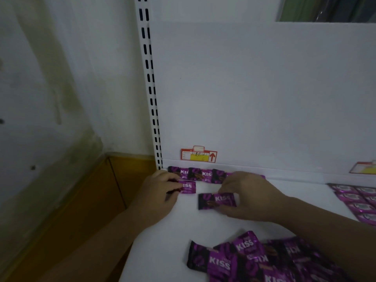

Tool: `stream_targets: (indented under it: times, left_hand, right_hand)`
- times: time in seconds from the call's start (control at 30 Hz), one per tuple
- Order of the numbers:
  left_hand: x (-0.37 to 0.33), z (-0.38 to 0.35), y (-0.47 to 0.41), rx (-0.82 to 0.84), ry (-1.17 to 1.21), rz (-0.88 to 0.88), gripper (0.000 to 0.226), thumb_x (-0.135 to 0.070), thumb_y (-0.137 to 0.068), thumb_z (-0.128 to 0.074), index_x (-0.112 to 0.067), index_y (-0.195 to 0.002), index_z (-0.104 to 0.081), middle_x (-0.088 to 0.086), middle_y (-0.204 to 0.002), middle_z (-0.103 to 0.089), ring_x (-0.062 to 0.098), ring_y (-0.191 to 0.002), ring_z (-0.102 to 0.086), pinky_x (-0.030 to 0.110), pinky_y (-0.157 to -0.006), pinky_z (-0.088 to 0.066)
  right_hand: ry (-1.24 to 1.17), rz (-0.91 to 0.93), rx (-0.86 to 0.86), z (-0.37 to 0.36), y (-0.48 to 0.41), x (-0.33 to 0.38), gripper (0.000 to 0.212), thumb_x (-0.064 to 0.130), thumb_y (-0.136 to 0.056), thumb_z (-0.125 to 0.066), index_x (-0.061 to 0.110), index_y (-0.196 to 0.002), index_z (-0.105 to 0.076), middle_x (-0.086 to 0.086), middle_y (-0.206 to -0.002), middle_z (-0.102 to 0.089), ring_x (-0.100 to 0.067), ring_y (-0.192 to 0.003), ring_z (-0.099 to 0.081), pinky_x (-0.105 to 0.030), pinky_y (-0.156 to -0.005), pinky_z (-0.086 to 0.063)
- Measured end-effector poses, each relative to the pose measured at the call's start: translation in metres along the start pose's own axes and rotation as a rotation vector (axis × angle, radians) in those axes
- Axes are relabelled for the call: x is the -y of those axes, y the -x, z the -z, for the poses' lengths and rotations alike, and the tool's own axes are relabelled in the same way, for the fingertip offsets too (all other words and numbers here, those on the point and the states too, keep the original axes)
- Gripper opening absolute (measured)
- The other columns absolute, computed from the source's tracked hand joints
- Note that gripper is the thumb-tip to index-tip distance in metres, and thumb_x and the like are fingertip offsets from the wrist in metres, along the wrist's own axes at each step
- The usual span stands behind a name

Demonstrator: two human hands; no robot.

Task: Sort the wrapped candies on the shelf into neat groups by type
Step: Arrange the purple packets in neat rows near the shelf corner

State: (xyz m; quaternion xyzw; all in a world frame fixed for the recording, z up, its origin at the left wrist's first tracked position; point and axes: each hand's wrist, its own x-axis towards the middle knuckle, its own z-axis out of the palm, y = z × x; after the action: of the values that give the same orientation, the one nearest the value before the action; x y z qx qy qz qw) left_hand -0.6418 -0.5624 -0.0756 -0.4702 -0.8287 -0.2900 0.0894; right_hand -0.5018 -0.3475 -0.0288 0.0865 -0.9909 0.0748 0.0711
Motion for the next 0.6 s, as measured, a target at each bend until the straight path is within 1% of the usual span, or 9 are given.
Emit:
stream_targets:
  times: [0.07,0.17,0.27,0.37,0.47,0.53,0.6]
  left_hand:
    - [0.0,0.0,0.0,-0.002,-0.001,0.012,0.028,-0.017,-0.089,-0.058,-0.022,-0.116,-0.065,-0.007,-0.123,-0.055,0.004,-0.113,-0.041,0.026,-0.1,-0.038]
    - [0.0,-0.001,0.0,-0.007,-0.007,0.028,0.028,-0.014,-0.088,-0.058,-0.02,-0.114,-0.066,-0.003,-0.125,-0.054,0.01,-0.116,-0.042,0.028,-0.101,-0.038]
    - [-0.001,0.0,0.0,-0.015,-0.001,0.043,0.027,-0.014,-0.089,-0.058,-0.02,-0.114,-0.066,-0.003,-0.124,-0.055,0.01,-0.116,-0.043,0.024,-0.099,-0.035]
    - [-0.001,0.0,0.001,-0.028,0.025,0.059,0.026,-0.014,-0.089,-0.058,-0.018,-0.114,-0.067,-0.002,-0.122,-0.055,0.009,-0.113,-0.042,0.021,-0.096,-0.036]
    - [0.0,-0.001,0.001,-0.033,0.04,0.07,0.026,-0.015,-0.089,-0.058,-0.018,-0.113,-0.066,-0.003,-0.121,-0.054,0.001,-0.109,-0.037,0.01,-0.092,-0.03]
    - [0.0,-0.002,0.001,-0.028,0.041,0.072,0.026,-0.015,-0.089,-0.057,-0.019,-0.113,-0.067,-0.004,-0.121,-0.054,-0.001,-0.108,-0.035,0.002,-0.086,-0.026]
    - [0.0,-0.002,0.001,-0.022,0.046,0.08,0.026,-0.014,-0.089,-0.057,-0.019,-0.113,-0.066,-0.004,-0.122,-0.053,-0.001,-0.108,-0.035,0.0,-0.083,-0.026]
  right_hand:
    - [-0.013,-0.027,-0.064,0.0,-0.005,-0.001,0.038,0.056,-0.08,-0.057,0.023,-0.09,-0.073,0.007,-0.085,-0.068,-0.008,-0.077,-0.058,-0.024,-0.07,-0.048]
    - [-0.004,-0.046,-0.115,-0.005,-0.016,-0.001,0.035,0.051,-0.081,-0.058,0.021,-0.091,-0.072,0.004,-0.088,-0.068,-0.011,-0.08,-0.06,-0.023,-0.073,-0.048]
    - [0.025,-0.052,-0.134,-0.016,-0.026,0.002,0.034,0.05,-0.083,-0.055,0.021,-0.094,-0.07,0.004,-0.09,-0.067,-0.013,-0.083,-0.059,-0.022,-0.073,-0.046]
    - [0.048,-0.059,-0.124,-0.022,-0.031,0.003,0.035,0.051,-0.084,-0.05,0.022,-0.094,-0.068,0.004,-0.091,-0.065,-0.013,-0.083,-0.057,-0.02,-0.07,-0.041]
    - [0.051,-0.061,-0.113,-0.022,-0.032,0.001,0.034,0.049,-0.085,-0.052,0.023,-0.098,-0.069,0.003,-0.097,-0.065,-0.014,-0.087,-0.058,-0.021,-0.073,-0.043]
    - [0.043,-0.064,-0.105,-0.023,-0.032,-0.001,0.033,0.046,-0.086,-0.053,0.023,-0.103,-0.069,0.003,-0.103,-0.064,-0.014,-0.09,-0.059,-0.023,-0.077,-0.046]
    - [0.034,-0.067,-0.099,-0.023,-0.032,-0.002,0.033,0.045,-0.086,-0.054,0.023,-0.104,-0.069,0.003,-0.104,-0.064,-0.013,-0.091,-0.059,-0.024,-0.078,-0.047]
